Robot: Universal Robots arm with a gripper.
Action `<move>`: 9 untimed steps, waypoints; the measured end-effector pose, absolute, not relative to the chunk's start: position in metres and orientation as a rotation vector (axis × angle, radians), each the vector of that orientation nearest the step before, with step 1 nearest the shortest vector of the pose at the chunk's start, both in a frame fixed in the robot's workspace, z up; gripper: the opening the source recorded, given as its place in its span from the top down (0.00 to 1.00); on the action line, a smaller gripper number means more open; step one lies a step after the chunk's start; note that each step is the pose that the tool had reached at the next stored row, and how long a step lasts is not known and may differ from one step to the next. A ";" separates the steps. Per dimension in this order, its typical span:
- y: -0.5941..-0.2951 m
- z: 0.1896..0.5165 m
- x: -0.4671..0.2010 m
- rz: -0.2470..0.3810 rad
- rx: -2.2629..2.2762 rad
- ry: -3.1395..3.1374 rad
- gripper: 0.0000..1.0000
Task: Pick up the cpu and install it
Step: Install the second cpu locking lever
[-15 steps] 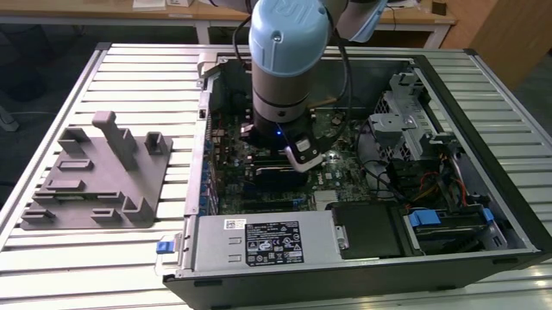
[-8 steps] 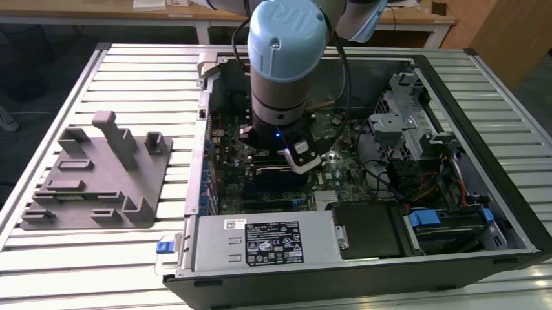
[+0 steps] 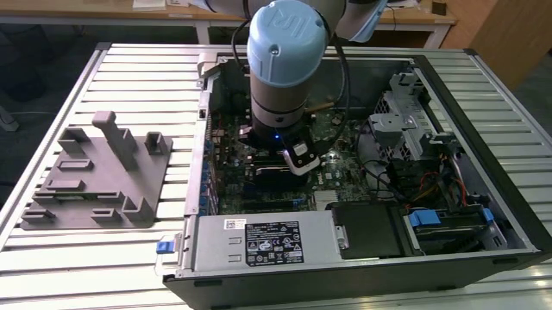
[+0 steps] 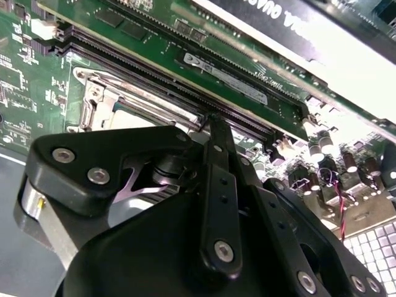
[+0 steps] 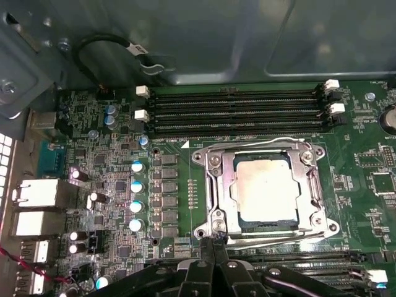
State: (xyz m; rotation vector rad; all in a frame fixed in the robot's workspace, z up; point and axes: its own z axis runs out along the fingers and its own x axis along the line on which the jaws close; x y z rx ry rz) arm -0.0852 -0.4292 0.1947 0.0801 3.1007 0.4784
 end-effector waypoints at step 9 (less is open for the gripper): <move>-0.431 0.194 -0.086 0.500 0.080 3.098 0.89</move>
